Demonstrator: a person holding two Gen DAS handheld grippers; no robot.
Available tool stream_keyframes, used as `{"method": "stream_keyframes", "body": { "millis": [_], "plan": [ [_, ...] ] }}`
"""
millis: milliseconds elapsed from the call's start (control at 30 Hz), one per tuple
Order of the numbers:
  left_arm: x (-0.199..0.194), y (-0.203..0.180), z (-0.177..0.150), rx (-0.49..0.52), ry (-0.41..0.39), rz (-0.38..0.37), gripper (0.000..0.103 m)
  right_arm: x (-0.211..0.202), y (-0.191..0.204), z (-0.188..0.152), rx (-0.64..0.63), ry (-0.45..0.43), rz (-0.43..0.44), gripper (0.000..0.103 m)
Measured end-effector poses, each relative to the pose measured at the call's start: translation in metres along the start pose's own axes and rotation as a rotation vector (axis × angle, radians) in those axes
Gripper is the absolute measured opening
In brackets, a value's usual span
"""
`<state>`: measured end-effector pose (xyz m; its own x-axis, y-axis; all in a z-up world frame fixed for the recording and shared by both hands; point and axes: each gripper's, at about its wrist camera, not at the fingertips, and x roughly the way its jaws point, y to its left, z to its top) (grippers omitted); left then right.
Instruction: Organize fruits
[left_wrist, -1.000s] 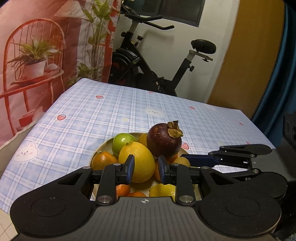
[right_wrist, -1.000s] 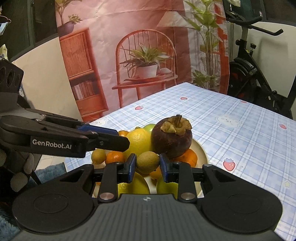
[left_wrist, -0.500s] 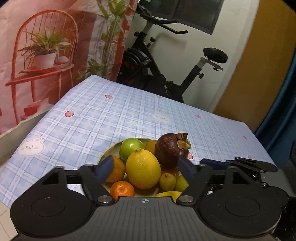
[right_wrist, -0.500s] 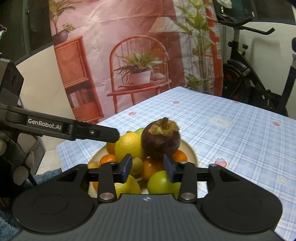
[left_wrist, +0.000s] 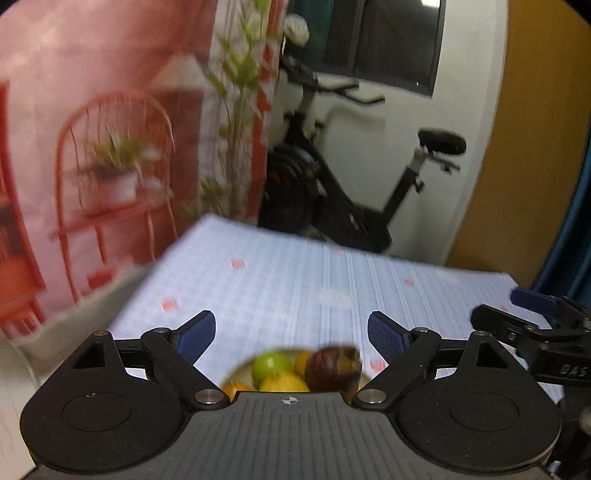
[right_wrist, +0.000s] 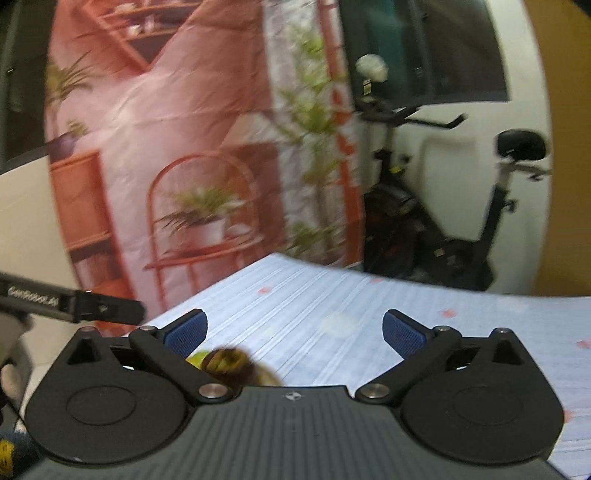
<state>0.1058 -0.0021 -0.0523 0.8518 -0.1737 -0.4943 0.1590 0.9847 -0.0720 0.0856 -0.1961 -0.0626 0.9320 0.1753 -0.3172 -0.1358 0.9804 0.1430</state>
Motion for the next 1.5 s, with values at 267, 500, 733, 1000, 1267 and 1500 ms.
{"method": "stream_keyframes", "body": {
  "millis": [267, 500, 733, 1000, 1267, 1500],
  "plan": [
    [-0.056, -0.040, 0.031, 0.088, -0.149, 0.061, 0.096, -0.049, 0.003, 0.044, 0.009, -0.013, -0.070, 0.103],
    [-0.083, -0.061, 0.039, 0.096, -0.174, 0.061, 0.097, -0.079, 0.007, 0.055, 0.030, -0.011, -0.138, 0.103],
    [-0.091, -0.065, 0.032, 0.093, -0.176, 0.053, 0.097, -0.092, 0.001, 0.054, 0.056, -0.017, -0.173, 0.103],
    [-0.089, -0.062, 0.031, 0.090, -0.163, 0.060, 0.097, -0.092, 0.002, 0.054, 0.061, -0.012, -0.181, 0.103],
    [-0.093, -0.064, 0.028, 0.105, -0.167, 0.071, 0.097, -0.093, 0.000, 0.053, 0.060, -0.009, -0.180, 0.103],
    [-0.095, -0.066, 0.028, 0.111, -0.175, 0.070, 0.098, -0.096, -0.002, 0.051, 0.070, -0.012, -0.185, 0.103]
  ]
}}
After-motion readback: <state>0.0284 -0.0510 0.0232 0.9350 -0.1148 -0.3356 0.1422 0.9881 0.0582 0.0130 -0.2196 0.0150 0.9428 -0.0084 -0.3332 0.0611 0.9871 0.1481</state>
